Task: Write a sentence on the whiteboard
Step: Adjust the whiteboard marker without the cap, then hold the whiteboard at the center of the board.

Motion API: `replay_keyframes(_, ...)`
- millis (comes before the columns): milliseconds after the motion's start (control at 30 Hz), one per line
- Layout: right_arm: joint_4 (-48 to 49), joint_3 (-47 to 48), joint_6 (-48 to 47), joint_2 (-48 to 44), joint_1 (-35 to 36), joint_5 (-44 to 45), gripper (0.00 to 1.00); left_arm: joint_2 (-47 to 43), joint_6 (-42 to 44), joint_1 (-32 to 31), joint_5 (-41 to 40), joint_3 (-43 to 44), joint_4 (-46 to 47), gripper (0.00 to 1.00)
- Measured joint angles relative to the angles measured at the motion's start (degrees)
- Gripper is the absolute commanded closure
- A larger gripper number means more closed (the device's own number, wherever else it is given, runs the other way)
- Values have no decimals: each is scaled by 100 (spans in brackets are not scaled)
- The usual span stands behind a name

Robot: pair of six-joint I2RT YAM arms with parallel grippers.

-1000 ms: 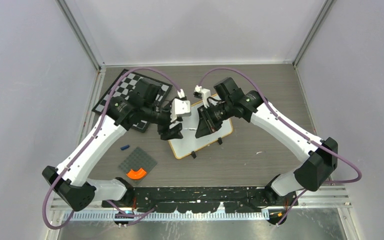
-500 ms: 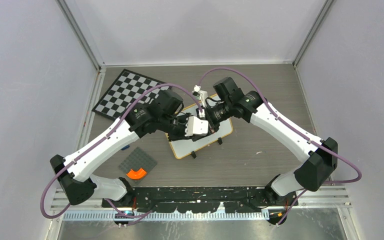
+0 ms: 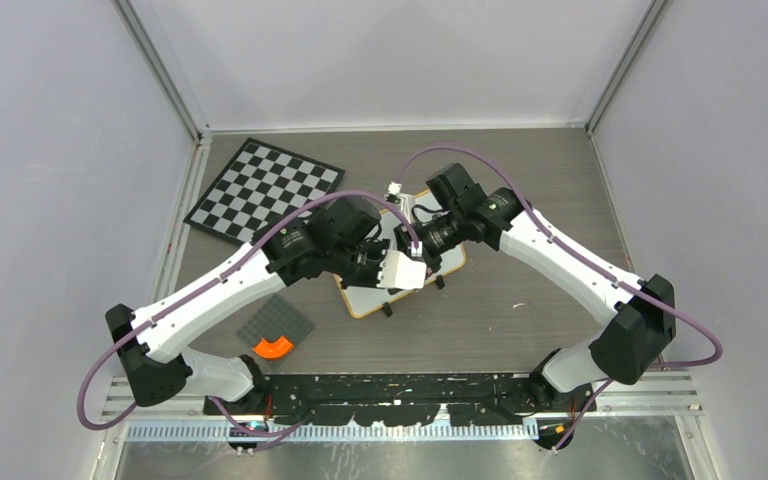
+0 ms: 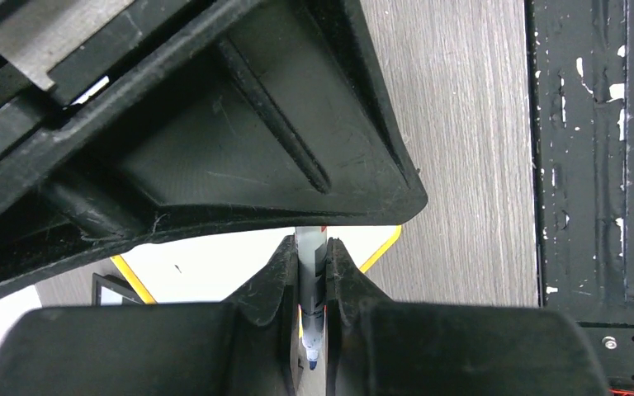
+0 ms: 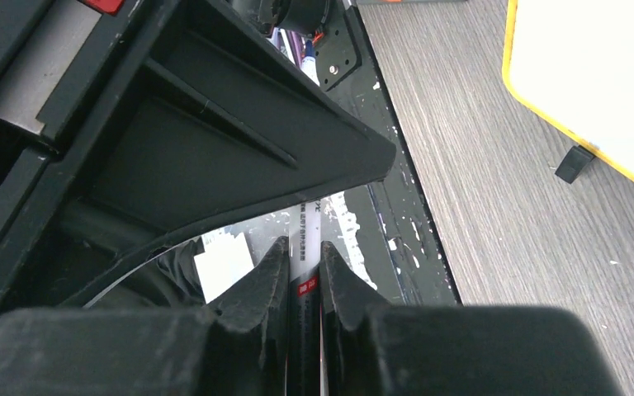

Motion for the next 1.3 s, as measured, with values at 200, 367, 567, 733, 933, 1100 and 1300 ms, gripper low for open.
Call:
replay_keyframes(200,0,-22,-2,-11,2,17,89,9,35,-42,-90,-31,46,100)
replay_keyframes(367,-9,-22,-28,-11,2,81,100,9,0,-61,-205,-46,76,59)
replay_keyframes(567,-380,240,-249,-11,-59,461,100,-28,-468,142,-2,-166,85,33)
replay_keyframes(733,-492,321,-350,-140,-433,940,100,-367,-1523,1456,1300,-203,-11,36)
replay_keyframes(933,-560,323,-619,-361,-560,1615,100,-809,-2726,3206,1790,-684,323,39)
replay_keyframes(1100,-466,321,-859,-557,-435,2247,100,-535,-3346,3980,1926,-990,715,43)
replay_keyframes(1300,-348,321,-1287,-575,-61,2914,100,131,-3742,4046,2243,-1161,1189,71)
